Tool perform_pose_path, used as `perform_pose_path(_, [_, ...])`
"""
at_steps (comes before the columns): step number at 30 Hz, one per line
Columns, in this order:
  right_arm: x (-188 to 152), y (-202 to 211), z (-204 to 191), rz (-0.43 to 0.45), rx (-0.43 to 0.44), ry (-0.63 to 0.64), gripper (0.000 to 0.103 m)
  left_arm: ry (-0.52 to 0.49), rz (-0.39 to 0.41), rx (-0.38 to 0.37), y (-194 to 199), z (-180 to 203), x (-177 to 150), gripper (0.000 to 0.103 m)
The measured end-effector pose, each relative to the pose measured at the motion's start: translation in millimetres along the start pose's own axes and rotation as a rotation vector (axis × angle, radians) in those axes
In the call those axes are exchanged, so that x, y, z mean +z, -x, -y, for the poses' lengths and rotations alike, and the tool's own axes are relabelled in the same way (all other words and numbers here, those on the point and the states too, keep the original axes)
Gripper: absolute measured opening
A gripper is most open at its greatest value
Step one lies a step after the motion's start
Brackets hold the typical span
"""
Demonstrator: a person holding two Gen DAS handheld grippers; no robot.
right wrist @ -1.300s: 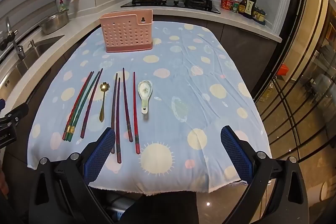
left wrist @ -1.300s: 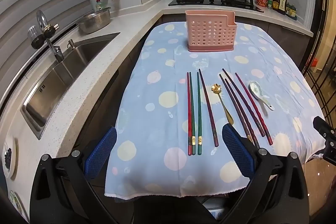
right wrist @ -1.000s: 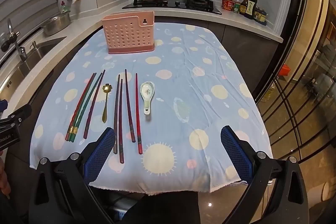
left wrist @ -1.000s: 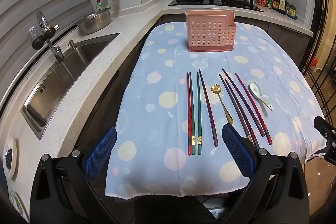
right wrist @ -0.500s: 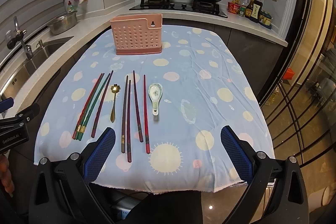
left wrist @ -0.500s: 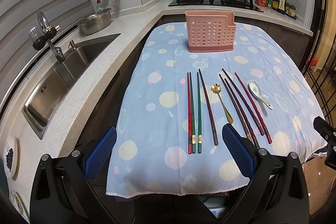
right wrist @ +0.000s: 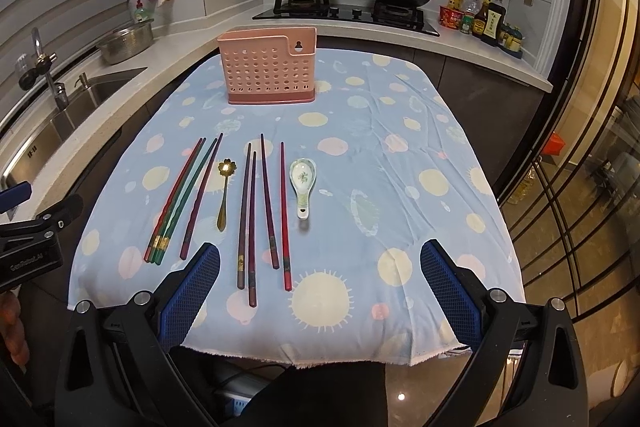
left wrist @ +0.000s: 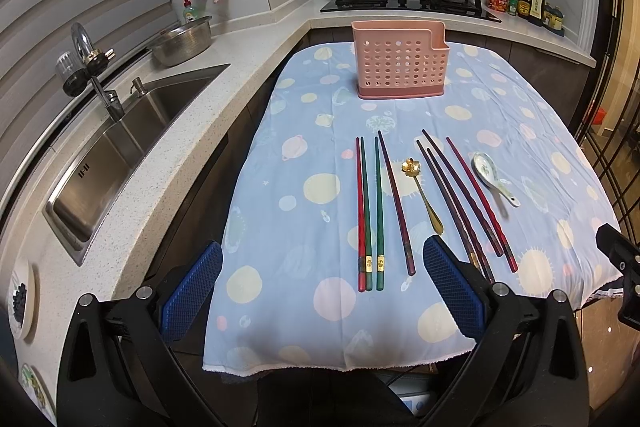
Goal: Organize utensils
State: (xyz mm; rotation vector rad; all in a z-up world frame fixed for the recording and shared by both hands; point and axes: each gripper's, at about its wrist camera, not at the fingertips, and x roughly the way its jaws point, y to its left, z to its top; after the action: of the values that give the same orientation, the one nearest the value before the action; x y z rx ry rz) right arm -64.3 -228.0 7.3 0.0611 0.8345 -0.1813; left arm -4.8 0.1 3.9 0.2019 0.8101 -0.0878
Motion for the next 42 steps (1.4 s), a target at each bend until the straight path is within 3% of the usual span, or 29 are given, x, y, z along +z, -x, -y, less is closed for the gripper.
perform_pose_path(42, [-4.2, 8.0, -7.9, 0.004, 0.013, 0.024, 0.096, 0.000, 0.005, 0.003, 7.1, -0.5, -2.8, 0.096])
